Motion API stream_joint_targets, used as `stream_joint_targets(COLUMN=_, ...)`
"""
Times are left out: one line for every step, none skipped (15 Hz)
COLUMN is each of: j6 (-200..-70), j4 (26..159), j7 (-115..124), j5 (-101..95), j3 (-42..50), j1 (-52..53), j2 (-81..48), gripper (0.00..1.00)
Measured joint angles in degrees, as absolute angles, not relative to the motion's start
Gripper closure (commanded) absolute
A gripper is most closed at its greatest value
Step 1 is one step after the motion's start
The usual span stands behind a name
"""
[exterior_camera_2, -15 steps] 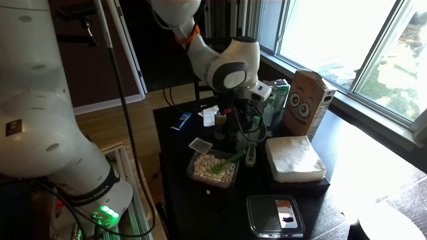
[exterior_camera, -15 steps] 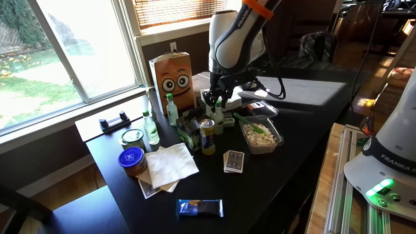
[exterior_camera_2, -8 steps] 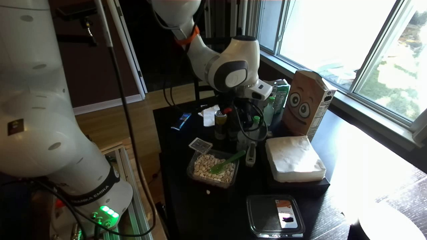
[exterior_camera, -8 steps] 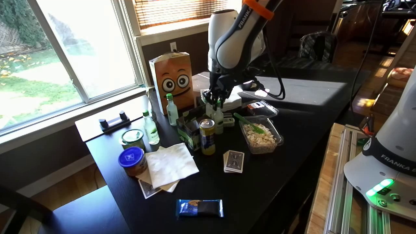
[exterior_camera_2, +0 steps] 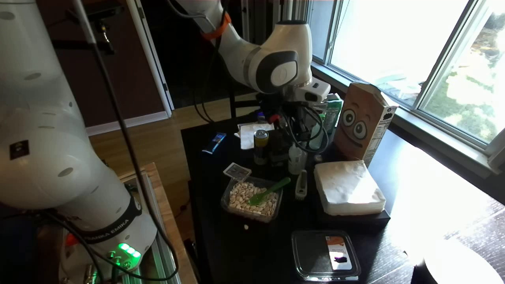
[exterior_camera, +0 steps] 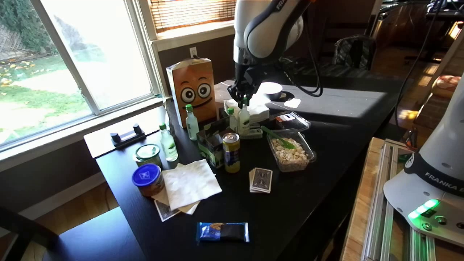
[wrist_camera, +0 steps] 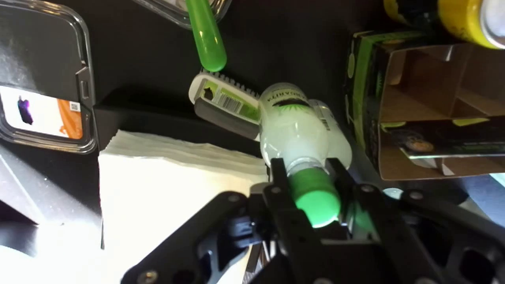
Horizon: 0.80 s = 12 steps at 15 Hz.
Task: Put one bottle in the box.
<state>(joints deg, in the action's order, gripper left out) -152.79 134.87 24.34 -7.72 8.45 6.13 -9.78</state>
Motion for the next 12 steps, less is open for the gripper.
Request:
stream_joint_targets(j6=-151.34, j4=134.88, j7=22.93, j5=-7.50, j3=7.95, j1=5.81, j2=-7.99, gripper=0.93)
stream_joint_targets(j6=-149.60, j4=134.89, j7=21.04, j5=-7.00, j3=7.18, j1=5.38, j2=-6.11, gripper=0.93)
stream_joint_targets(j6=-147.71, j4=134.91, j7=18.66, j5=-6.27, j3=6.32, j1=4.99, j2=-4.17, gripper=0.93)
stream_joint_targets(j6=-145.89, j4=134.95, j7=16.26, j5=-5.53, j3=5.47, j1=4.69, j2=-2.28, gripper=0.93)
stream_joint_targets(j6=-144.20, j4=134.99, j7=14.10, j5=-5.00, j3=4.74, j1=4.54, j2=-0.51, gripper=0.93)
stream_joint_targets(j6=-142.67, j4=135.03, j7=12.31, j5=-4.70, j3=4.11, j1=4.50, j2=1.09, gripper=0.93)
stream_joint_targets(j6=-141.23, j4=135.10, j7=10.84, j5=-4.58, j3=3.52, j1=4.48, j2=2.50, gripper=0.93)
stream_joint_targets(j6=-140.01, j4=135.22, j7=9.58, j5=-4.56, j3=3.00, j1=4.48, j2=3.63, gripper=0.93)
stream_joint_targets(j6=-138.90, j4=135.44, j7=8.38, j5=-4.53, j3=2.54, j1=4.48, j2=4.58, gripper=0.93)
stream_joint_targets(j6=-138.10, j4=135.79, j7=7.20, j5=-4.44, j3=2.15, j1=4.48, j2=5.36, gripper=0.93)
stream_joint_targets(j6=-137.48, j4=136.26, j7=5.83, j5=-4.01, j3=1.80, j1=4.49, j2=6.03, gripper=0.93)
stream_joint_targets(j6=-136.99, j4=136.71, j7=4.52, j5=-3.40, j3=1.45, j1=4.50, j2=6.55, gripper=0.93)
